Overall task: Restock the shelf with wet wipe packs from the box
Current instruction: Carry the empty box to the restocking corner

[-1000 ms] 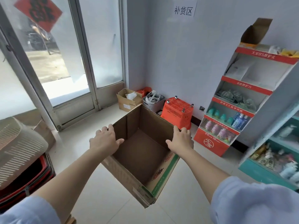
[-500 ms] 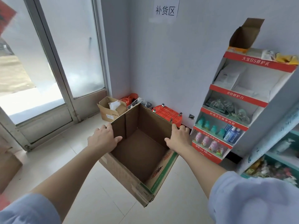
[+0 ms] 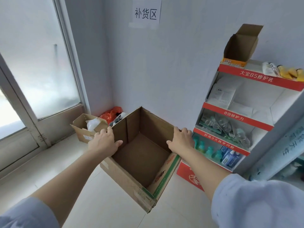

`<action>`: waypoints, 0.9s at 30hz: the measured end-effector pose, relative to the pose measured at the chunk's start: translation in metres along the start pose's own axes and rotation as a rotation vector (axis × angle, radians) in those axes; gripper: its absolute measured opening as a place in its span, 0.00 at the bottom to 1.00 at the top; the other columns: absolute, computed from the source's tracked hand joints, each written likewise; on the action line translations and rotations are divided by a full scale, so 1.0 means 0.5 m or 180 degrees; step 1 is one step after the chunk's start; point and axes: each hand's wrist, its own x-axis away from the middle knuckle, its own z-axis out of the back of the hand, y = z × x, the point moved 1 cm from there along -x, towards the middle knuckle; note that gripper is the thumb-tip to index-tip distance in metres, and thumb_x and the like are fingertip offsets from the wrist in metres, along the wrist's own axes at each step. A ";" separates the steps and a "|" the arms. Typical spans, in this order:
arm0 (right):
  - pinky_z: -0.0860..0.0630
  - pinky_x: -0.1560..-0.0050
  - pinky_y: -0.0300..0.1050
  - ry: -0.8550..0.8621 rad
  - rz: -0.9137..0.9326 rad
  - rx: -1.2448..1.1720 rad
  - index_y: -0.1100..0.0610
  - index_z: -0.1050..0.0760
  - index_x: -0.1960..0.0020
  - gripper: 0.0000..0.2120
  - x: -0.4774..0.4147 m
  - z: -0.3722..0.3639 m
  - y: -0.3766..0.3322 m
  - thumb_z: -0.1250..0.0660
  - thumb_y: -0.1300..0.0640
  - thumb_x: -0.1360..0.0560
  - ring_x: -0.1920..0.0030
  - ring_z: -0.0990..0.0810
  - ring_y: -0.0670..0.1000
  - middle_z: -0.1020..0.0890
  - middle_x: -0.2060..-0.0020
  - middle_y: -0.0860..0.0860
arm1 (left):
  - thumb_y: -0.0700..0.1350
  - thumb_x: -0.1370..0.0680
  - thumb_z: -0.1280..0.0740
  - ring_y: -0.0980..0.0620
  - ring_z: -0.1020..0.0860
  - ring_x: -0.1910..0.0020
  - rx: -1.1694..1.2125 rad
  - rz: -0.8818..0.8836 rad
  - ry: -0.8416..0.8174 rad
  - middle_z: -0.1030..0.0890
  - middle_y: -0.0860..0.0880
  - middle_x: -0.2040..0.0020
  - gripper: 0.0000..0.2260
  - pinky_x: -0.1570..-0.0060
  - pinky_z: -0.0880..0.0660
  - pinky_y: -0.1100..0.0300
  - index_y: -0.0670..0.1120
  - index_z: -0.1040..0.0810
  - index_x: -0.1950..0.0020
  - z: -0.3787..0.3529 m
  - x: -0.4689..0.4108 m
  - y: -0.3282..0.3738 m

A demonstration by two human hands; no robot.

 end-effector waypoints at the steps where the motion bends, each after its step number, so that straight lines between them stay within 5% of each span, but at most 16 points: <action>1: 0.24 0.43 0.53 0.0010 -0.0012 0.0006 0.54 0.40 0.28 0.30 -0.035 0.004 0.004 0.35 0.44 0.25 0.33 0.35 0.59 0.34 0.32 0.59 | 0.61 0.23 0.39 0.39 0.32 0.33 0.0000 -0.0023 0.0015 0.30 0.42 0.33 0.32 0.41 0.27 0.42 0.44 0.41 0.27 0.001 -0.035 0.014; 27: 0.25 0.44 0.53 -0.0144 0.0303 0.0053 0.54 0.40 0.29 0.29 -0.852 -0.055 0.095 0.35 0.46 0.25 0.35 0.34 0.58 0.32 0.35 0.58 | 0.56 0.20 0.41 0.41 0.35 0.30 0.0195 0.0427 -0.0187 0.34 0.43 0.29 0.30 0.37 0.30 0.43 0.45 0.47 0.23 -0.121 -0.732 0.311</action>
